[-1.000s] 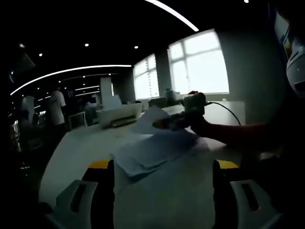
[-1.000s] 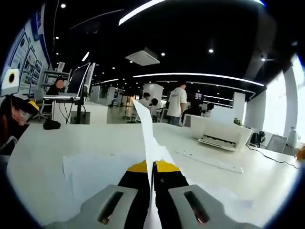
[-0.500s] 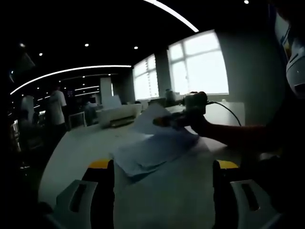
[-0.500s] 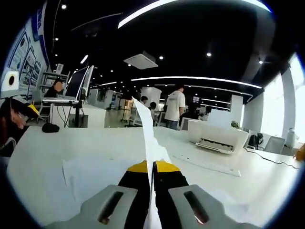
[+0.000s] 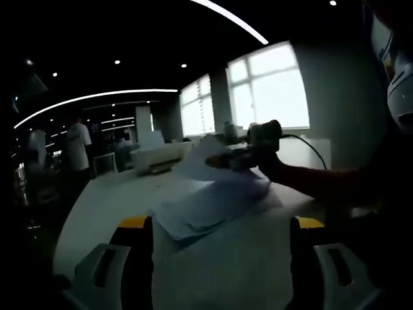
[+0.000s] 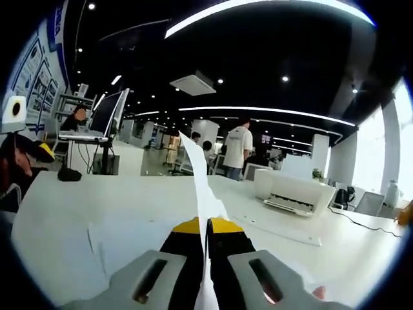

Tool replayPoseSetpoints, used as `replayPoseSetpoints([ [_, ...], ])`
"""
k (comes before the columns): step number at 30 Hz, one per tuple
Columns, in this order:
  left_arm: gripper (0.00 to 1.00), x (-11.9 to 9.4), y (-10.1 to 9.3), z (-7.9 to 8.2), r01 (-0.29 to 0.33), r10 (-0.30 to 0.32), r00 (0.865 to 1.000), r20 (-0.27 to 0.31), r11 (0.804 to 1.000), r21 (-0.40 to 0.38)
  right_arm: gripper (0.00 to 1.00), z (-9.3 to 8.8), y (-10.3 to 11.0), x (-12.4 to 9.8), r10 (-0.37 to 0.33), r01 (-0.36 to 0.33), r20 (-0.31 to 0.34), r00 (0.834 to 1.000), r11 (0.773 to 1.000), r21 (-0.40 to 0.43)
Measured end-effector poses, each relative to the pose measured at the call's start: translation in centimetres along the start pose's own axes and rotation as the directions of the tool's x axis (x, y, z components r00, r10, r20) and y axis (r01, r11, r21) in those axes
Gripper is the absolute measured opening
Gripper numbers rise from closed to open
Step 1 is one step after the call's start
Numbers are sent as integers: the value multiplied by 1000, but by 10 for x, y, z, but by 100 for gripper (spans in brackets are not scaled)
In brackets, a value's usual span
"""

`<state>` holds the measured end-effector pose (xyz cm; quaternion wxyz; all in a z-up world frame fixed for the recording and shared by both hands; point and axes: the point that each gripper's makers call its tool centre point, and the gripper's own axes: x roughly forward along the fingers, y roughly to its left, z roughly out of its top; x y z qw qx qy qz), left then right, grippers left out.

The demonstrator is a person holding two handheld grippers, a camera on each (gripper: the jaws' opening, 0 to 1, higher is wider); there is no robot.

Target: Organize the stack of printing papers by aligning and flattening the scattered papers on the table

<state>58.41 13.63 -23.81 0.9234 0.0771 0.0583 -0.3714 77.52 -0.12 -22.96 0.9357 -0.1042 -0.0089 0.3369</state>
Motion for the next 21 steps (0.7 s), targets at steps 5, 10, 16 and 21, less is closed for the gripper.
replayPoseSetpoints([
  [5,93,-3,3,3,-12,12,1000,11,1000,-7,0,2,4,-2,5,-5,-1,1000,1000,-1],
  [10,96,-3,2,8,-3,3,1000,15,999,-41,0,7,2,-3,3,-3,-8,1000,1000,-16],
  [16,97,1,-2,16,16,-16,1000,0,999,-28,0,19,2,-2,6,-6,-1,1000,1000,-27],
  [21,97,5,-4,22,27,-27,1000,-2,999,-21,0,30,4,-7,2,-2,14,1000,999,-40],
])
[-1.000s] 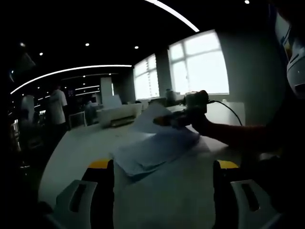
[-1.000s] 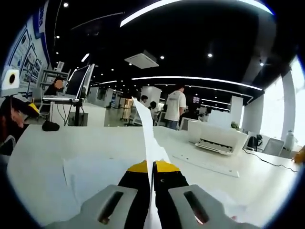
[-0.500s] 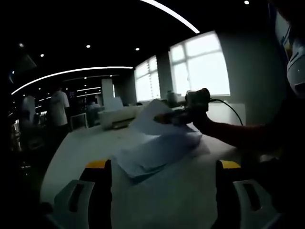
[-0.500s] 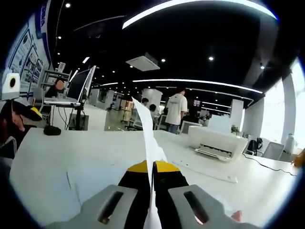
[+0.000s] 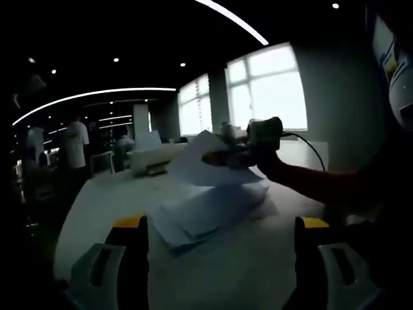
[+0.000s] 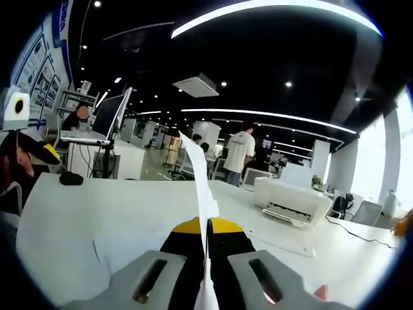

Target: Organize the stack of printing papers by aligning and flattening the scattered papers on the table

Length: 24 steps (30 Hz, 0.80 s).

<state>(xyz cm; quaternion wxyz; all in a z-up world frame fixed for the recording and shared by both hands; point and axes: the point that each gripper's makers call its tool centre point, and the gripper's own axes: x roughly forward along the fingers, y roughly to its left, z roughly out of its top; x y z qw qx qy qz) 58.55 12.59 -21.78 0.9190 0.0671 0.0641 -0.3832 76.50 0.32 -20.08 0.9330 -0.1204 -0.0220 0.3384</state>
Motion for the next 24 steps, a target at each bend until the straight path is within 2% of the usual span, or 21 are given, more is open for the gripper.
replayPoseSetpoints([
  [9,97,-1,-1,1,-4,4,1000,6,1000,-7,0,23,-2,-8,-7,8,36,999,1000,-21],
  [20,97,-4,2,2,-16,16,1000,6,1000,3,0,36,3,-19,-9,11,63,998,1000,-29],
  [24,97,-6,6,6,-28,28,999,17,1000,5,0,43,4,-24,-48,50,60,997,998,-30],
])
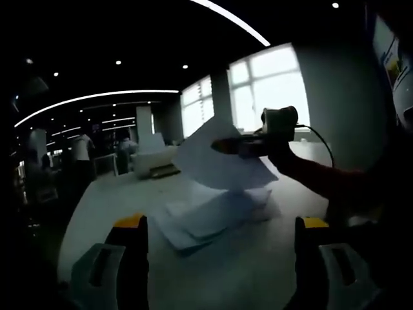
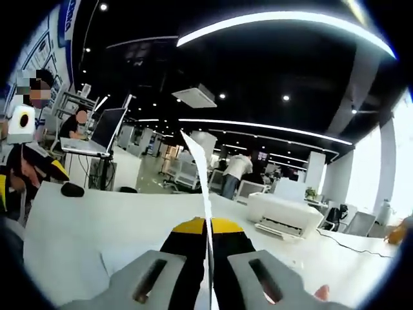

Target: Organize the stack of printing papers by aligning and flattening the scattered papers on the table

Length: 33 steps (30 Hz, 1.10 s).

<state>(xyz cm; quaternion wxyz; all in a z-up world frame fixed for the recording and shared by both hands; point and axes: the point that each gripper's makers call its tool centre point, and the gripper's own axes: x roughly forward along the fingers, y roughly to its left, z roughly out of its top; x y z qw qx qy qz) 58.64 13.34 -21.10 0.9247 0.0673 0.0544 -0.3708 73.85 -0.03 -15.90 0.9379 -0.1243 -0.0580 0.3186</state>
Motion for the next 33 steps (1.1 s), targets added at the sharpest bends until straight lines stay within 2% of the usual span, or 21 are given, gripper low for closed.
replayPoseSetpoints([
  [4,97,-1,3,0,-9,9,1000,0,1000,4,0,8,1,-2,16,-16,15,1000,999,34],
  [18,97,-3,9,-4,-24,24,1000,-4,1000,4,0,15,1,-2,31,-34,30,999,997,74],
  [25,97,-8,13,-11,-39,39,999,-14,999,15,0,19,4,-9,33,-38,46,998,995,98],
  [28,97,-10,18,-16,-59,59,998,-9,998,-6,0,18,5,-11,32,-38,52,998,993,114],
  [33,97,-9,15,-20,-55,55,998,-25,998,-1,0,16,14,-8,49,-53,44,998,994,95],
])
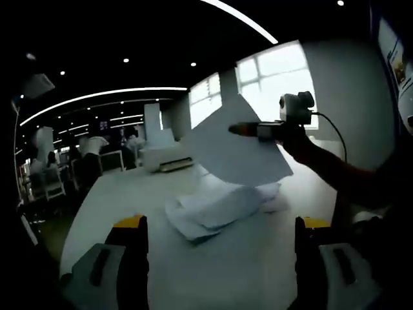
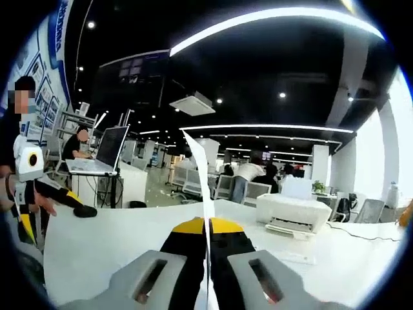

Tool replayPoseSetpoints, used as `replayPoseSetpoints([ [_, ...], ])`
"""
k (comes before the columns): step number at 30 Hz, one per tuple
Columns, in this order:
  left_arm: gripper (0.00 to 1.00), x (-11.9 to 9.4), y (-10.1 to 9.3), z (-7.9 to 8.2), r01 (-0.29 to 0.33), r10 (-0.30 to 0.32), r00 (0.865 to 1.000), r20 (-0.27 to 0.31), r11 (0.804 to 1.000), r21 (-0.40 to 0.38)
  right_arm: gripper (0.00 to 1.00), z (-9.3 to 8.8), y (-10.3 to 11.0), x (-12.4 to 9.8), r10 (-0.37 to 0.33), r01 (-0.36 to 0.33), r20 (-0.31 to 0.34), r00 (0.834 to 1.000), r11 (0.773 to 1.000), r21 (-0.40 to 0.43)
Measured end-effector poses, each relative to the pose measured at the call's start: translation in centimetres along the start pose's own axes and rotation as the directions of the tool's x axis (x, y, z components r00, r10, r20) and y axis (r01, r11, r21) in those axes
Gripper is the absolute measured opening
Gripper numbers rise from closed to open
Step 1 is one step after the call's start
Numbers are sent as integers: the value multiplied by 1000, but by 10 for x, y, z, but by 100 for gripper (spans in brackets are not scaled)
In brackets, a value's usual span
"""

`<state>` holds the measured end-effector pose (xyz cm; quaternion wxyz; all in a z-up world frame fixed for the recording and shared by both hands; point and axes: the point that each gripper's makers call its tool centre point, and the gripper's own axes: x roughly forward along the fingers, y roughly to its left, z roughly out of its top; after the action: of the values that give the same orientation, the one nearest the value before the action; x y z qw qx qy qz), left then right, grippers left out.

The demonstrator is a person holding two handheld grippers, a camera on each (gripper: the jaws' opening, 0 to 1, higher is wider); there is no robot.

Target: Organize the stack of printing papers by aligning and flattening the scattered papers on the table

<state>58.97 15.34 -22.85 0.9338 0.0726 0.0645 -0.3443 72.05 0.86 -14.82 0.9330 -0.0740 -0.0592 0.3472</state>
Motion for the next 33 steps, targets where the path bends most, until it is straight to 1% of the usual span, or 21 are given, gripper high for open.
replayPoseSetpoints([
  [3,97,0,0,0,-2,2,1000,4,1000,-10,0,3,3,-2,6,-6,8,1000,1000,-5],
  [5,97,0,0,-1,-3,3,1000,5,1000,-13,0,8,5,-4,11,-11,27,1000,1000,-10],
  [8,97,1,2,-3,-6,6,1000,0,1000,-14,0,11,6,-6,13,-13,32,999,1000,-7],
  [13,97,3,-1,-5,1,-1,1000,0,1000,-23,0,17,7,-9,23,-24,51,998,999,25],
  [15,97,4,-2,-5,4,-4,1000,-3,1000,-19,0,17,7,-9,25,-27,54,998,999,30],
  [18,97,3,-2,-4,3,-3,1000,2,1000,-22,0,12,6,-9,21,-22,41,999,999,36],
  [21,97,2,0,-4,-2,2,1000,4,1000,-22,0,13,7,-11,25,-27,46,999,999,47],
  [28,97,2,-1,-5,-1,0,1000,-1,1000,-23,0,28,15,-15,44,-48,77,996,997,57],
  [33,97,2,-2,-6,2,-2,1000,-7,1000,-20,0,33,18,-16,64,-69,90,994,996,61],
])
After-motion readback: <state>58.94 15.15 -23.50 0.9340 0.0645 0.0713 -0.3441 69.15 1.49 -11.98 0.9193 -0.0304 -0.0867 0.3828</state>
